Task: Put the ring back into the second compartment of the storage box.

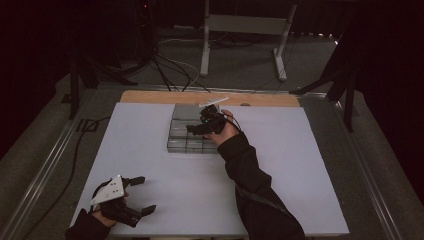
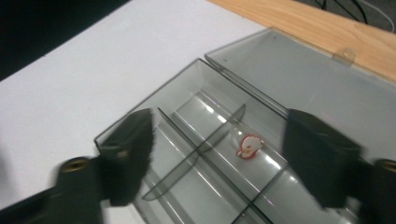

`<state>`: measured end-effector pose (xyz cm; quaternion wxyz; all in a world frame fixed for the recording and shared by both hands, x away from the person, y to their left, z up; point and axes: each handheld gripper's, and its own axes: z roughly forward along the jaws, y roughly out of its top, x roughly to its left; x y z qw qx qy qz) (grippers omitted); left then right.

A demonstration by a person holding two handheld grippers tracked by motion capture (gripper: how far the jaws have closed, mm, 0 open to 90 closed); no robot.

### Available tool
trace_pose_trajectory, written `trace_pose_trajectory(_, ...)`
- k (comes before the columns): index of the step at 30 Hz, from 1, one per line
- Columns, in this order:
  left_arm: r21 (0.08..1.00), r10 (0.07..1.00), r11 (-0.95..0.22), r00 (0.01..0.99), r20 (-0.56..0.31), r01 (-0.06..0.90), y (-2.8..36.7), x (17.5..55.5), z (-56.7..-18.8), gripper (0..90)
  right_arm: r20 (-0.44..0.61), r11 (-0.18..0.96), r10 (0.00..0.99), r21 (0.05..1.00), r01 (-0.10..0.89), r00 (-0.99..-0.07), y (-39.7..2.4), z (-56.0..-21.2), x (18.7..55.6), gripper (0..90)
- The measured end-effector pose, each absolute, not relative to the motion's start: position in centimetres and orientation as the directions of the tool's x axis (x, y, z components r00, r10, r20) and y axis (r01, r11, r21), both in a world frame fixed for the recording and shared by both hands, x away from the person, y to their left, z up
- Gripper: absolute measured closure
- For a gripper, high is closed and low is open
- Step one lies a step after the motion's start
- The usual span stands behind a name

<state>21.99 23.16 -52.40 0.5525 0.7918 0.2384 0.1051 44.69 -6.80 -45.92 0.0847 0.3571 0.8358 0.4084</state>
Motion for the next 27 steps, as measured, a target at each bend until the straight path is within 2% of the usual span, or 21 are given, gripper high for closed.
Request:
trace_pose_trajectory(2, 0.925, 0.495, -0.273, 0.863, -0.098, 0.262, 23.2, 22.0, -52.4, 0.3, 0.150, 0.425, 0.639, 0.749, 0.509, -0.755, -6.8, -45.7, 44.4, 14.6)
trace_pose_trajectory(5, 0.925, 0.495, -0.275, 0.863, -0.096, 0.261, 23.2, 22.0, -52.4, 0.3, 0.154, 0.440, 0.621, 0.743, 0.505, -0.768, -6.8, -45.6, 44.1, 13.1)
trace_pose_trajectory(7, 0.926, 0.496, -0.271, 0.863, -0.099, 0.263, 23.2, 22.0, -52.4, 0.3, 0.142, 0.437, 0.618, 0.755, 0.488, -0.773, -6.9, -45.5, 43.9, 6.6)
trace_pose_trajectory(8, 0.925, 0.495, -0.274, 0.863, -0.098, 0.262, 23.2, 22.0, -52.4, 0.3, 0.147, 0.432, 0.616, 0.758, 0.488, -0.774, -6.9, -45.4, 43.8, 0.3)
trace_pose_trajectory(18, 0.925, 0.495, -0.275, 0.864, -0.096, 0.260, 23.1, 22.0, -52.4, 0.3, 0.133, 0.455, 0.593, 0.759, 0.467, -0.794, -7.7, -44.7, 42.7, 0.0)
trace_pose_trajectory(27, 0.925, 0.490, -0.279, 0.867, -0.095, 0.259, 22.9, 22.2, -52.4, 0.3, 0.179, 0.438, 0.577, 0.756, 0.487, -0.797, -9.6, -44.0, 41.3, 0.0)
